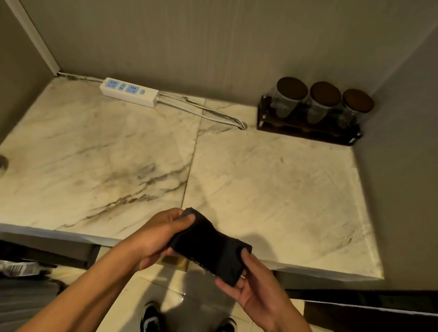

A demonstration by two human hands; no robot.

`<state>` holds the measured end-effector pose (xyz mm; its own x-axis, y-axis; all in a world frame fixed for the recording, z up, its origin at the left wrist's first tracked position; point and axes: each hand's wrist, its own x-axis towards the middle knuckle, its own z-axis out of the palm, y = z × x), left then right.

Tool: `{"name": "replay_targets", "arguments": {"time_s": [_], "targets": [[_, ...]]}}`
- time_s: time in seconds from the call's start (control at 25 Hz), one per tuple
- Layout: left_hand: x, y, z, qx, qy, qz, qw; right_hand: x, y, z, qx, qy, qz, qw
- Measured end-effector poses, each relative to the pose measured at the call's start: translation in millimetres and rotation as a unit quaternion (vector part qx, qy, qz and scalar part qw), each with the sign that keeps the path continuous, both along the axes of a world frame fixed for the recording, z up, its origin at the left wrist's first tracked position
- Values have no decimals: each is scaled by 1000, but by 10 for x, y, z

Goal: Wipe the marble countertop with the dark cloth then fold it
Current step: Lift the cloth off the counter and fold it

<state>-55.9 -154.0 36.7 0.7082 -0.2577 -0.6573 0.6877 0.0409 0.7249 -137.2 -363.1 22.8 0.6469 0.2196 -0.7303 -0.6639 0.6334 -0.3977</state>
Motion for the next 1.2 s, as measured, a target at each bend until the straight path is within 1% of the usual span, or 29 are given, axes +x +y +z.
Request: {"name": "replay_targets", "arguments": {"time_s": [0.12, 0.2, 0.28, 0.4, 0.56, 0.68, 0.8, 0.88, 0.92, 0.96, 1.08, 1.2], "targets": [[-130, 80, -116, -18, 0, -16, 1000, 19, 68, -101, -114, 36, 33, 992], [-200, 109, -224, -15, 16, 4, 1000, 41, 65, -144, -146, 61, 38, 987], [-262, 118, -325, -14, 48, 53, 997, 104, 48, -147, -155, 73, 44, 984], [-273, 165, -390, -7, 60, 105, 993, 325, 52, -147, -187, 61, 74, 978], [-184, 323, -383, 5, 56, 151, 987, 905, 197, -79, -238, 3, 131, 962], [-161, 418, -381, 33, 63, 188, 980, 1388, 467, 48, -302, -78, 231, 922], [-143, 474, -336, 47, 72, 212, 973, 1747, 796, 20, -362, -147, 288, 875], [-122, 537, -353, 107, 51, 187, 975, 1918, 1002, -147, -423, -191, 316, 827], [-111, 567, -382, 148, 37, 165, 974, 1973, 1090, -234, -456, -209, 322, 803], [-100, 595, -423, 197, 21, 136, 971, 2002, 1164, -308, -486, -214, 315, 786], [-83, 637, -544, 334, -32, 44, 941, 1992, 1273, -417, -558, -218, 286, 748], [-76, 676, -624, 403, -69, 12, 913, 1975, 1303, -456, -593, -239, 307, 705]]}}
